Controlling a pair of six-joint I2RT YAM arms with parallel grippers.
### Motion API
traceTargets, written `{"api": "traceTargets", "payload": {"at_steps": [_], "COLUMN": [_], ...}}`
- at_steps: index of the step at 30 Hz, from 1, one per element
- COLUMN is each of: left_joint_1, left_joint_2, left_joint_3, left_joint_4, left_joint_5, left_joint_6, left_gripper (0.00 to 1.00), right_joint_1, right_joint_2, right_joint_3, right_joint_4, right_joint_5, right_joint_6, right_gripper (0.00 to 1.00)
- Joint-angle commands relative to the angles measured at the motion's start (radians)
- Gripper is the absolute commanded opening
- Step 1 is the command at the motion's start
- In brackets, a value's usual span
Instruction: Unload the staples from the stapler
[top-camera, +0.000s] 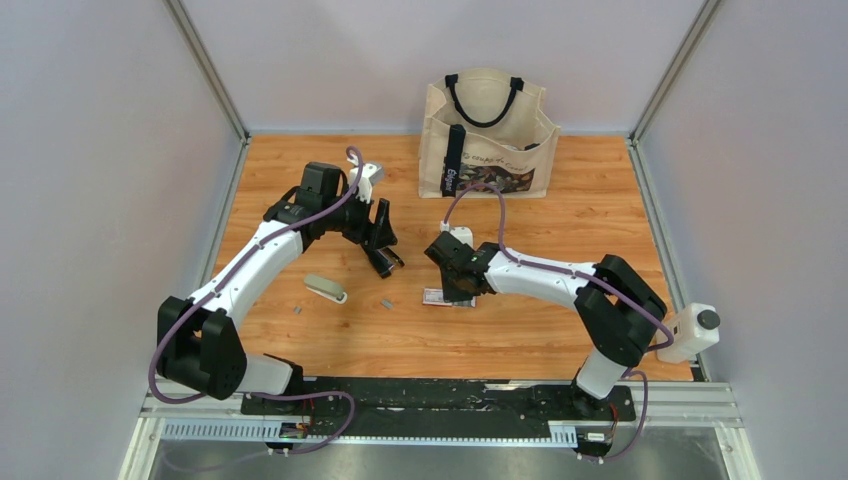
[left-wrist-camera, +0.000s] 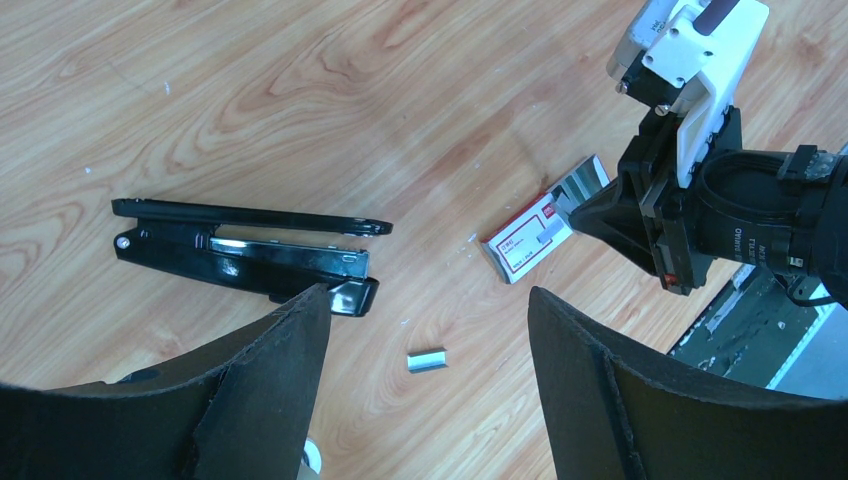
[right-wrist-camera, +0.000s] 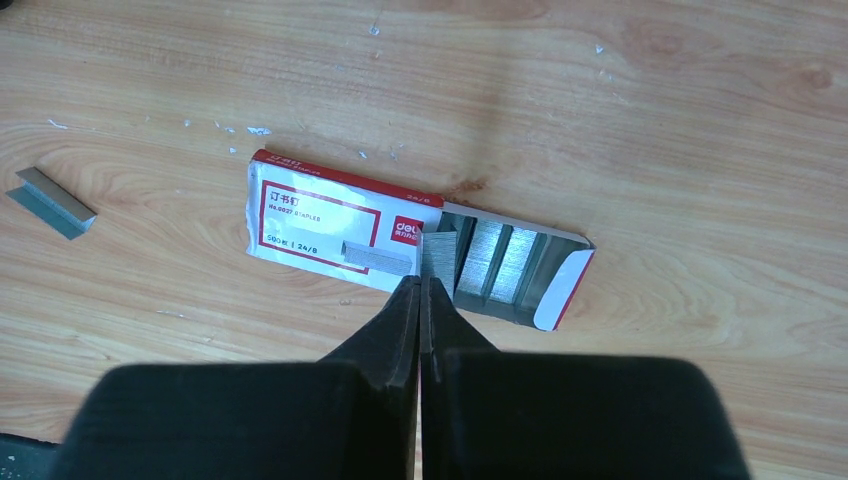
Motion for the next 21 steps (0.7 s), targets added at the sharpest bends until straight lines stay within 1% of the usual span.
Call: {"api": "traceTargets", "payload": {"at_steps": [1, 8, 9, 12, 15, 18, 21], "left_joint_1": [0.006, 0.006, 0.006, 0.006, 0.006, 0.004, 0.006], "left_joint_2": [-0.032, -0.032, -0.032, -0.031, -0.027, -0.026, -0.024], "left_joint_3": [-0.004, -0.007, -0.008, -0.008, -0.005, -0.005, -0.007], "left_joint_4": [0.027, 0.027, 0.027, 0.027, 0.027, 0.029, 0.029], "left_joint_5": [0.011, 0.011, 0.012, 0.011, 0.014, 0.017, 0.016], "left_joint_6": [-0.004, -0.004, -0.003, -0.001, -0.003, -0.004, -0.004], "left_gripper": [0.81, 0.81, 0.8, 0.8, 0.8, 0.8, 0.8], "right_joint_1": [0.0, -0.002, -0.002, 0.0, -0.008, -0.015, -0.023], "right_joint_2": [-0.001, -0.009, -0.012, -0.041, -0.069, -0.075, -0.063], "right_joint_3": [0.028, 0.034, 0.034, 0.033, 0.03, 0.025, 0.02], "right_joint_4": [0.026, 0.012, 0.01, 0.002, -0.005, -0.011, -0.011], "right_joint_5": [0.004, 0.013, 0.014, 0.02, 0.028, 0.037, 0.034], "right_joint_6": [-0.001, -0.004, -0.007, -0.01, -0.01, -0.015, -0.022], "right_gripper": [0.0, 0.0, 0.04, 0.21, 0.28, 0.31, 0.32]}}
